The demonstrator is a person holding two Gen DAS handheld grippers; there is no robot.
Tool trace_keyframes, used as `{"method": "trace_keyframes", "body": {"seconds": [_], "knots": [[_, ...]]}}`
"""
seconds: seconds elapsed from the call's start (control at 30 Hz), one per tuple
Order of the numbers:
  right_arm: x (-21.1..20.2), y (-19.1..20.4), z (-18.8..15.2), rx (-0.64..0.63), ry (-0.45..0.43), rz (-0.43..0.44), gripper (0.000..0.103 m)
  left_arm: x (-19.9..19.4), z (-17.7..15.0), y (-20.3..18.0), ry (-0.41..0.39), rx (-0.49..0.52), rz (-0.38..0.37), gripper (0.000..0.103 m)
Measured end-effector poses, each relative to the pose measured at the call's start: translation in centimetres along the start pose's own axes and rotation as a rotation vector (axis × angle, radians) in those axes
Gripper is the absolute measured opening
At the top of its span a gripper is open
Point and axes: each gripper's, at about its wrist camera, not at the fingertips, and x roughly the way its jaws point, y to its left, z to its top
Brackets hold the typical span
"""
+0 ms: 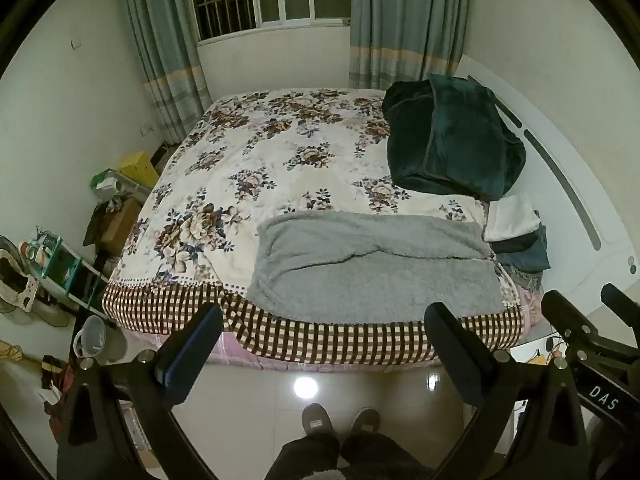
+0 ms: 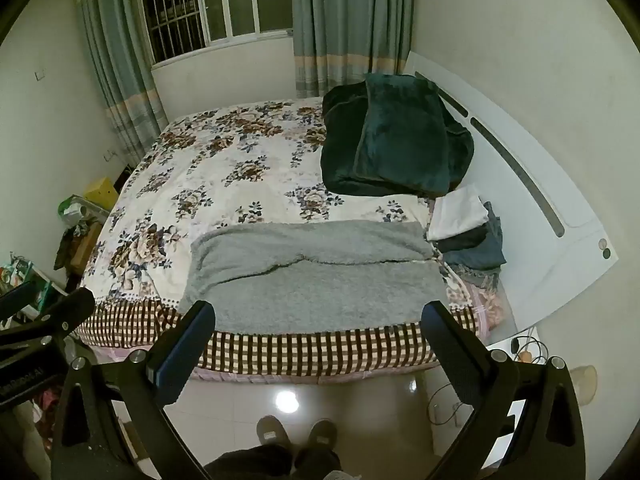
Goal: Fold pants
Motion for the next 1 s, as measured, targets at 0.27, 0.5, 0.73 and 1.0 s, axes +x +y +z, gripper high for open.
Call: {"method": "trace_keyframes", "body": {"seconds": [0.27, 0.5, 0.73, 1.0], "knots": [[-0.1, 0.1, -0.1, -0.006, -0.016, -0.003, 0.103, 0.2, 0.2, 0.0, -0.008, -0.001, 0.010, 0.103], [0.0, 0.1, -0.1, -0.008, -0.015, -0.002, 0.103, 0.6, 0.0, 0.0, -0.008, -0.001, 0.002, 0.103], [-0.5, 0.2, 0.6, -0.010, -0.016, -0.006, 0.103, -0.2, 0.3, 0.1, -0.013, 0.005, 0.004, 0.103], [-0.6, 0.0, 0.6, -0.013, -0.020, -0.003, 0.103, -0.7, 1.0, -0.1, -0.013, 0.004, 0.004, 0.103]]}}
